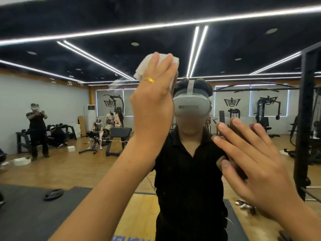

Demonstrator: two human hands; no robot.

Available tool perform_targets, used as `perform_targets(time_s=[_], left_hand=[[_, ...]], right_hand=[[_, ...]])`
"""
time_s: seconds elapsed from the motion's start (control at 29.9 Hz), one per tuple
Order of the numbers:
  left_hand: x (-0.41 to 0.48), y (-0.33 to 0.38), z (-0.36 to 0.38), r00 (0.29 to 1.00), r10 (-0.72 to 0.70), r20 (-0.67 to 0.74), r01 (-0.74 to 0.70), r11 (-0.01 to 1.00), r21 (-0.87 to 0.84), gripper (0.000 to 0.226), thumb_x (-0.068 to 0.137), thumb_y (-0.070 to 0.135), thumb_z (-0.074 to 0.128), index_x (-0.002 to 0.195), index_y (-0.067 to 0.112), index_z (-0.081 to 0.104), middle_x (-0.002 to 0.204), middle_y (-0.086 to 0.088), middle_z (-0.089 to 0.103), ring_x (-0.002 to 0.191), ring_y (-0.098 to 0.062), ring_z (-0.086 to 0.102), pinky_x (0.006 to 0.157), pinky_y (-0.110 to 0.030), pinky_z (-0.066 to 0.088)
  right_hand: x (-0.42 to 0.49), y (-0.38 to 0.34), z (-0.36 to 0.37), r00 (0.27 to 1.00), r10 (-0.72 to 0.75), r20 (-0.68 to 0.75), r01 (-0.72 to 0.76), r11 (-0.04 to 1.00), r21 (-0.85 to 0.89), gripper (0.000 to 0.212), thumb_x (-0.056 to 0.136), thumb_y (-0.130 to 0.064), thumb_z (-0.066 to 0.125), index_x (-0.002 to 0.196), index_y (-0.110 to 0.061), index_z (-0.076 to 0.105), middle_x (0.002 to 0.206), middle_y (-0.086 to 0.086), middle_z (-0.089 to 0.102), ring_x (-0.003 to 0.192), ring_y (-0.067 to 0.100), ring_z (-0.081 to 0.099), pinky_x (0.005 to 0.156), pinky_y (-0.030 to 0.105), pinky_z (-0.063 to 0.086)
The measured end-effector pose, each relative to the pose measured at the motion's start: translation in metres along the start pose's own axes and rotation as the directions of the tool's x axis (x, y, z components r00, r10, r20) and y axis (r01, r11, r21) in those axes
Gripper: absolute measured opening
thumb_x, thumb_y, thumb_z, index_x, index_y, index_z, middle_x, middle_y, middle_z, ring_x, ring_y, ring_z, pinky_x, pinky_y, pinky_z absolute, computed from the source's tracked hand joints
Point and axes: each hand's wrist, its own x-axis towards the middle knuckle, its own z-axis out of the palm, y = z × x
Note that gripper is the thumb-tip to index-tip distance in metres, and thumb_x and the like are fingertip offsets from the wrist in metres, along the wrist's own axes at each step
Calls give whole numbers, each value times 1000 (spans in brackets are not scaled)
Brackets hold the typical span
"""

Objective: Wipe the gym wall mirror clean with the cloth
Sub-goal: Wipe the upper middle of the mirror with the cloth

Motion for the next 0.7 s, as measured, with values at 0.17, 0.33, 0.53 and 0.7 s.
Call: perform_targets(time_s=[0.17,0.33,0.53,0.7], left_hand=[[-16,-12,-17,986,162,34,-164,985,54,47,92,-9,61,137,3,62,144,1,44,135,-33,55,113,-38,43],[-27,-16,-30,982,161,101,-163,987,10,51,91,-10,68,139,5,59,144,4,43,139,-28,50,110,-46,49],[-19,-26,-43,953,121,279,-73,981,-178,45,106,7,49,150,-2,45,156,-12,45,149,-24,38,120,-40,37],[-13,-34,-57,958,18,285,52,970,-236,52,106,7,52,155,-2,37,143,-27,57,124,-32,59,100,-22,50]], right_hand=[[2,-2,-1,1000,2,4,-2,1000,-18,42,94,-22,55,133,-8,66,150,11,53,149,31,40,125,55,22],[24,-22,-7,999,7,-43,-5,999,33,42,94,-19,53,130,-3,68,146,11,57,145,31,45,127,50,16],[97,-54,2,1000,-7,28,-1,963,270,59,96,-17,44,153,-5,45,162,9,40,155,19,29,130,35,11],[127,-62,18,994,-30,107,-2,956,292,61,98,-19,38,159,-8,35,167,7,32,156,15,24,130,37,11]])
